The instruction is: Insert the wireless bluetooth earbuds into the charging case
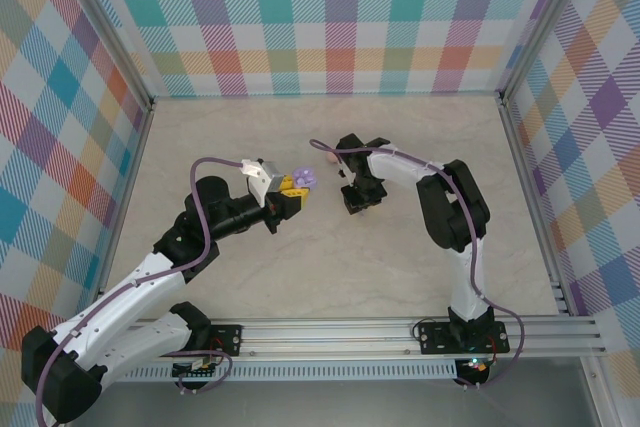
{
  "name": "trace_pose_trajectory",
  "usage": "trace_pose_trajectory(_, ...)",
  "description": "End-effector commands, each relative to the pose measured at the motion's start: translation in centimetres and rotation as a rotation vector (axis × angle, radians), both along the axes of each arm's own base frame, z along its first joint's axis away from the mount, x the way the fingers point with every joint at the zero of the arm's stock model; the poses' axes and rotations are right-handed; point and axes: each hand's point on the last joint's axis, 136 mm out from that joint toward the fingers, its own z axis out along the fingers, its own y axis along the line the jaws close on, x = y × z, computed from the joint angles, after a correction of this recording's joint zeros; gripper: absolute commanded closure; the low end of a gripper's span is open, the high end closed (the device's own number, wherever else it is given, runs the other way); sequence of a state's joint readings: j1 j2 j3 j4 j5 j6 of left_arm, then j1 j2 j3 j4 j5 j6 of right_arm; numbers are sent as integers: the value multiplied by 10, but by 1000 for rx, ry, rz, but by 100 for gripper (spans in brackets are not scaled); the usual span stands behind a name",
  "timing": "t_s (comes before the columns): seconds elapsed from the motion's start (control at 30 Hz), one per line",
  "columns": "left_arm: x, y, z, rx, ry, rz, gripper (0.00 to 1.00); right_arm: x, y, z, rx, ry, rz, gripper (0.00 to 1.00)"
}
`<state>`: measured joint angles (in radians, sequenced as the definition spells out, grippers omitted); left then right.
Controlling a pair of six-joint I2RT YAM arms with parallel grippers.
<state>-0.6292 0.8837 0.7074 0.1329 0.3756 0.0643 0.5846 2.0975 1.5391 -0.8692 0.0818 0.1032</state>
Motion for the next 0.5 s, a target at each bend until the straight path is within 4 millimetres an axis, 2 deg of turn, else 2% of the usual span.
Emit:
trace_pose_trajectory(0.0, 2, 1, 12, -26, -27, 3, 78, -12, 0, -5, -20, 59, 17, 63)
trace_pose_trajectory(0.47, 2, 0, 12, -27, -25, 1, 78, -16, 1, -2, -12, 81, 22, 64)
